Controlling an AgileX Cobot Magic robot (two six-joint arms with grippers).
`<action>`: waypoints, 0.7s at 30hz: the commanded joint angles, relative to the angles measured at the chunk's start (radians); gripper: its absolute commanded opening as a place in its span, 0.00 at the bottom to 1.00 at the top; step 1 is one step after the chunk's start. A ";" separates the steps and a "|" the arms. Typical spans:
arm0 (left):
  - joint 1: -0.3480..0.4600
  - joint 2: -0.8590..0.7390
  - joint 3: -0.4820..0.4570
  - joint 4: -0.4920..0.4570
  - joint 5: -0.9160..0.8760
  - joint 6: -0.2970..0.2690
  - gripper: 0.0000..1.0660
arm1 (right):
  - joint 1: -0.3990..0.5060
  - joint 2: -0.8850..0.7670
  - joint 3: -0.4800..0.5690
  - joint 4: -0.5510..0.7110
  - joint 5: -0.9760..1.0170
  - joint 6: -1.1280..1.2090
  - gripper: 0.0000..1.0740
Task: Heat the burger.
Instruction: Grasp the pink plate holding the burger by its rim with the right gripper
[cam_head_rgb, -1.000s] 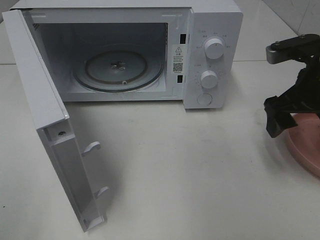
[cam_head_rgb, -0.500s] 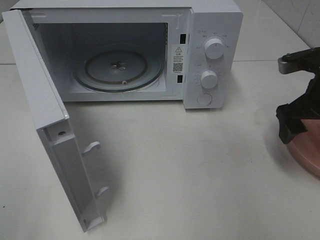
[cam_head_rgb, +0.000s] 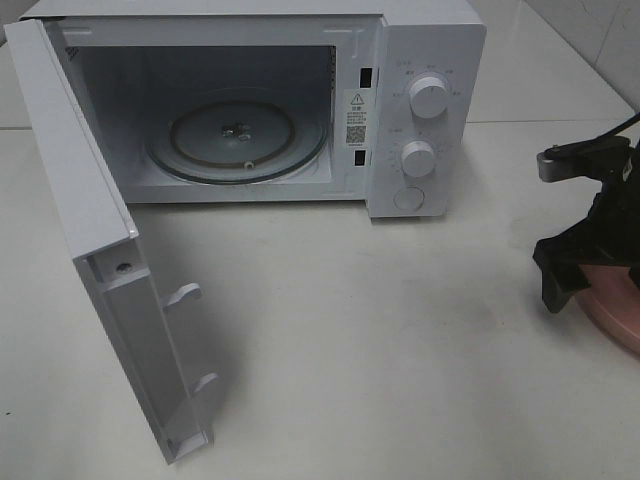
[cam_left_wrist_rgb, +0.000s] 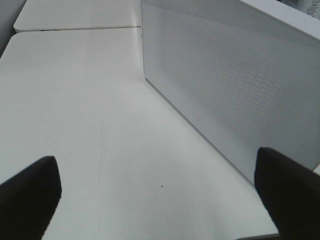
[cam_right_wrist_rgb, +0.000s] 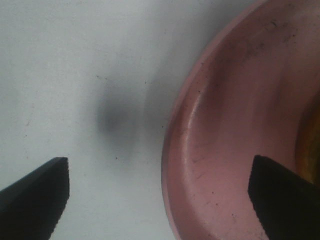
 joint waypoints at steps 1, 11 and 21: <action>-0.002 -0.019 0.003 -0.001 -0.005 -0.004 0.94 | -0.005 0.035 0.000 -0.001 -0.023 -0.017 0.85; -0.002 -0.019 0.003 -0.001 -0.005 -0.004 0.94 | -0.017 0.096 -0.001 -0.005 -0.050 -0.029 0.84; -0.002 -0.019 0.003 -0.001 -0.005 -0.004 0.94 | -0.029 0.134 -0.001 -0.009 -0.064 -0.014 0.76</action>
